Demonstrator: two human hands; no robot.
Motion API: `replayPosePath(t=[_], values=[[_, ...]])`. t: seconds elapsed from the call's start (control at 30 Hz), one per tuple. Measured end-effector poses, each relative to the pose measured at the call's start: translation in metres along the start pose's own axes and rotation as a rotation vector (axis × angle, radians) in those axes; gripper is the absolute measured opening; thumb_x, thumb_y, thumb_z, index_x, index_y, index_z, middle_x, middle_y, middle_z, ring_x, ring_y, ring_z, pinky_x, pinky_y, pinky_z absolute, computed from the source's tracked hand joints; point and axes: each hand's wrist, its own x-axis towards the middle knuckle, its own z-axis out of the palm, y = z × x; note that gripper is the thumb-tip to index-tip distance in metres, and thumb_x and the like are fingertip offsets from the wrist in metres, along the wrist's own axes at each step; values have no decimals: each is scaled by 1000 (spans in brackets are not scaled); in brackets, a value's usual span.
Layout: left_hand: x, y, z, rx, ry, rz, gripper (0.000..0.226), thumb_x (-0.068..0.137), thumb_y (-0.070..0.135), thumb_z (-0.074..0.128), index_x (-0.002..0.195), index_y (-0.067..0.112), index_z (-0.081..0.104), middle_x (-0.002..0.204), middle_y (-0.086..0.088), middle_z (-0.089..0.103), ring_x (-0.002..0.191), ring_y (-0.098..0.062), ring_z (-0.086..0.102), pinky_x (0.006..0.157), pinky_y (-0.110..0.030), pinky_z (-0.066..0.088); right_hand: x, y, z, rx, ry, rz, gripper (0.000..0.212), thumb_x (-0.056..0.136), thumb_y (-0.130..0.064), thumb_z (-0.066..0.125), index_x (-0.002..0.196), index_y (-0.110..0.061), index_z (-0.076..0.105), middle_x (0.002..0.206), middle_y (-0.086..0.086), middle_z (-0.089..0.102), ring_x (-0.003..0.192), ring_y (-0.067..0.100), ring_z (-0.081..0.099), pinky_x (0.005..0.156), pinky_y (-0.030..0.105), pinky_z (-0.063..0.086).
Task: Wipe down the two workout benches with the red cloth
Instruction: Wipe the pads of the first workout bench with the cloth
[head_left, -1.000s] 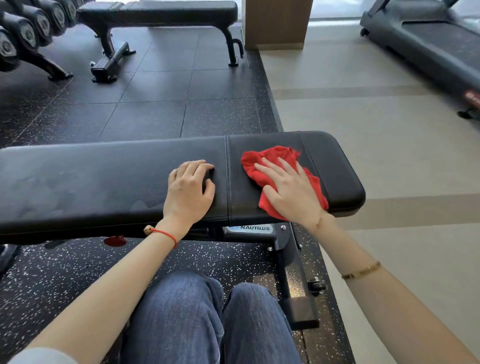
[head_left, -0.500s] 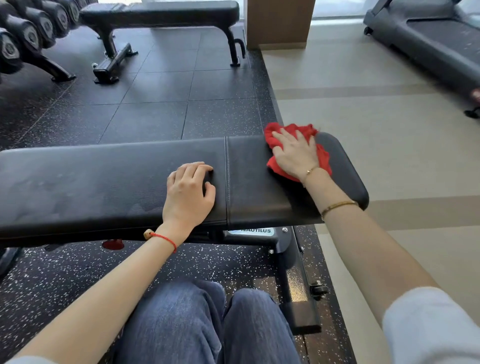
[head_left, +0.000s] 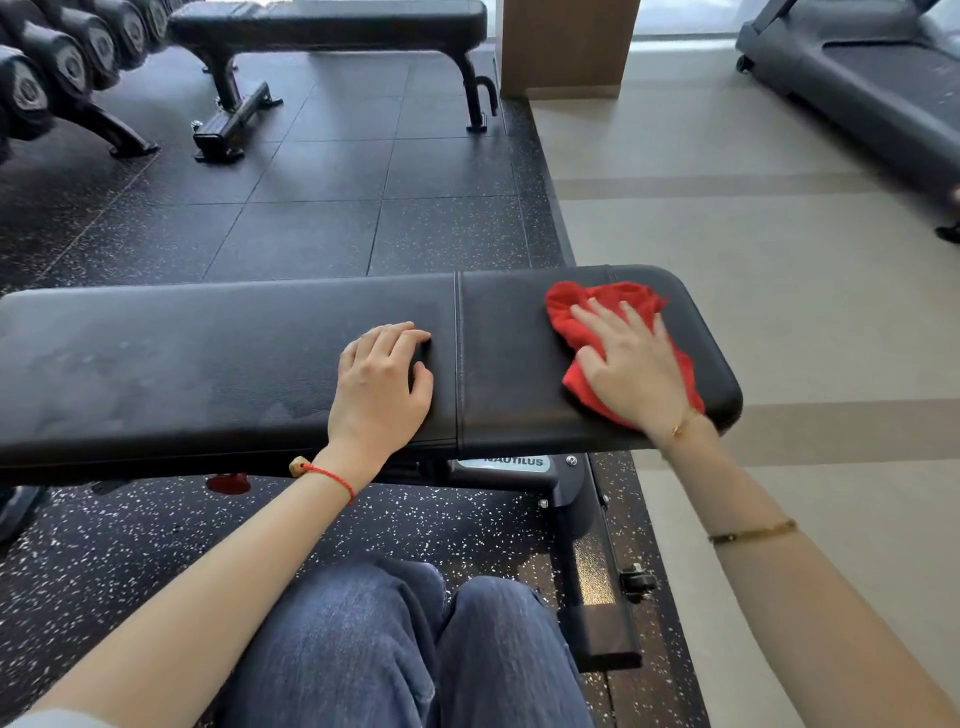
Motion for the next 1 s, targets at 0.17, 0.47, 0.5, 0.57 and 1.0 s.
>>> replayPosePath(t=[0.17,0.47,0.5,0.57,1.0], values=[[0,4,-2,15,-1,1,33,92,18,52,125,17,61,133,-2,60,128,-23,51,112,-42,35,64,6,-6,35,-65,157,53,96,-34,34,149,-36,31,160,-11,22,149,28,15,121,50,-1],[1,3,-1,4,11,-14,32,90,19,56,121,19,63,131,0,62,126,-23,52,108,-42,36,29,-91,19,71,-105,-300,53,95,-32,40,148,-34,36,158,-12,27,149,20,15,122,44,0],[1,1,-1,3,11,-11,32,90,19,56,121,20,63,131,1,62,126,-23,52,108,-41,36,15,-86,18,76,-95,-320,53,94,-32,41,148,-34,36,158,-13,28,149,19,15,122,44,0],[1,-1,0,-3,12,-2,32,91,21,56,122,21,63,132,1,62,127,-22,51,108,-41,36,-10,-67,15,59,-61,-314,55,92,-33,40,147,-35,37,157,-14,29,149,18,17,122,43,3],[0,3,1,10,15,-7,32,92,18,54,123,18,62,132,-1,61,127,-23,51,110,-42,35,79,17,-7,26,-44,154,52,96,-34,33,148,-35,34,160,-10,24,147,26,18,121,49,3]])
